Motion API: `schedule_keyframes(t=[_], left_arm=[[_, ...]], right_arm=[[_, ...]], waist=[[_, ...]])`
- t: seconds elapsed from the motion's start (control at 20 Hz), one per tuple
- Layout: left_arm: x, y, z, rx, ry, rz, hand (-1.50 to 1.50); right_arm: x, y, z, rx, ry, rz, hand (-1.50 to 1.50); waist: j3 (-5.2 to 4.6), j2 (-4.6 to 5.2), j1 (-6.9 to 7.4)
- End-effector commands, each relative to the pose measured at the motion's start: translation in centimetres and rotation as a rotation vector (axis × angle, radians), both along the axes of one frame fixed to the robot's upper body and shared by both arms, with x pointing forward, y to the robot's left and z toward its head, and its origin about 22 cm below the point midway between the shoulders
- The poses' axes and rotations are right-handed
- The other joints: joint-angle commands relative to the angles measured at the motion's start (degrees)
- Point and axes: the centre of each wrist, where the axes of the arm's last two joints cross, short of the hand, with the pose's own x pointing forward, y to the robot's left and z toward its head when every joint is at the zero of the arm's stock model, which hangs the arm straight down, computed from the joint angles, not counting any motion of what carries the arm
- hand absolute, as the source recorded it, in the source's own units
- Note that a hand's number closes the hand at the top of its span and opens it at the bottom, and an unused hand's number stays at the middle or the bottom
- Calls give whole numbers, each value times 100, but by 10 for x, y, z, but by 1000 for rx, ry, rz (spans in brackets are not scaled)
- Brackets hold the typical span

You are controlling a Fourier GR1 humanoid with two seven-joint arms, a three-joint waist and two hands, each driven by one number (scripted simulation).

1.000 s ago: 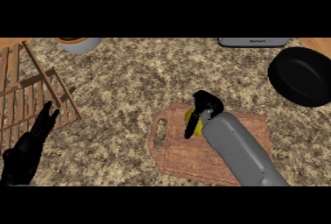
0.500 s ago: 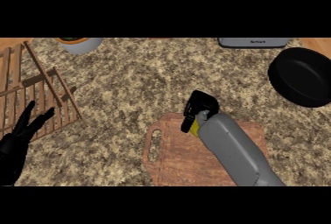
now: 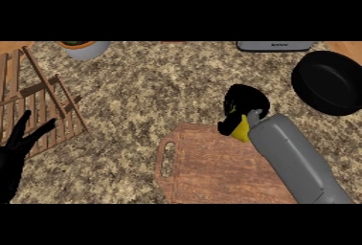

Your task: Pick the lemon from the cutting board and place it in the pot

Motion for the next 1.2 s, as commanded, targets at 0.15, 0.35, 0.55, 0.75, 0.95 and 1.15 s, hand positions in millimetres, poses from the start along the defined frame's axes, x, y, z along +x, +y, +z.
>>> schedule_keyframes(t=[0.15, 0.35, 0.55, 0.75, 0.95, 1.15], left_arm=[[19, 0, 6, -11, 50, 1, 0], [4, -7, -16, -11, 68, -4, 0], [-1, -5, -20, -23, 89, 3, 0], [9, -17, -24, -26, 71, 6, 0], [7, 4, -12, -14, 70, 4, 0], [19, -9, 5, -7, 57, -19, 0]], right_arm=[[-10, -36, 37, -94, -233, 57, 150], [-13, -42, 72, -191, -482, 31, 150], [-16, -48, 118, -218, -739, -105, 150], [-33, -61, 159, -145, -857, -159, 150], [-32, -88, 178, -32, -890, -254, 150], [-23, -122, 179, 22, -958, -302, 150]], waist=[[-66, 51, -98], [-70, 43, -140], [-72, 41, -172], [-71, 44, -227], [-67, 67, -87], [-62, 83, -37]])
